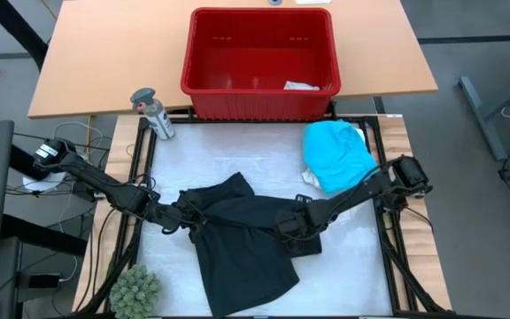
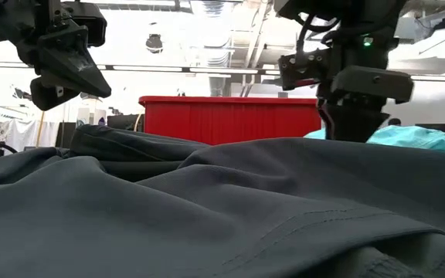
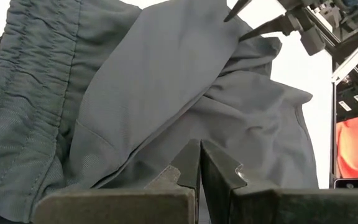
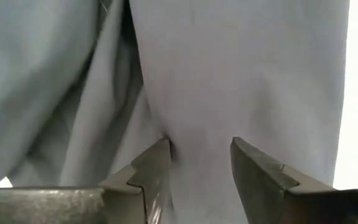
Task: Fold Laundry from Bin
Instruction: Fold the black shorts
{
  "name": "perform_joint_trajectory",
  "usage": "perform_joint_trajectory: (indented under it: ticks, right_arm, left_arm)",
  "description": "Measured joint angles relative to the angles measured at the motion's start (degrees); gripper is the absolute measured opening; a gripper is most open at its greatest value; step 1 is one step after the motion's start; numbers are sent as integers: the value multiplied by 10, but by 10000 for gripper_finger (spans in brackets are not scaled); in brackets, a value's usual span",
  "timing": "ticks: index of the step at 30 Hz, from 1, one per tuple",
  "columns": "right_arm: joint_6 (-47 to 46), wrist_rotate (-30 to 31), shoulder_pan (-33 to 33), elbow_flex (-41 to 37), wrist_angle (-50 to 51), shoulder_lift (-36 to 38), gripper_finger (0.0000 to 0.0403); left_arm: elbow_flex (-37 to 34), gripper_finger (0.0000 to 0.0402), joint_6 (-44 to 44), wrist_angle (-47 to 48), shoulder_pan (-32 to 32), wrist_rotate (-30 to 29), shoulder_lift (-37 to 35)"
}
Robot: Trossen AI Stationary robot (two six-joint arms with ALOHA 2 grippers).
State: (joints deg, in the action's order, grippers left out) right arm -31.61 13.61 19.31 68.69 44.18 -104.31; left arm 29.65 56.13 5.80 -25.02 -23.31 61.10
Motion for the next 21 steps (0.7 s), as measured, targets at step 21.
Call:
perform_joint_trajectory:
  ticks: [21]
  right_arm:
    - [17,-15,8,-21,-4,0,172]
  left_arm:
    - [0,0,-2,0,0,1,0]
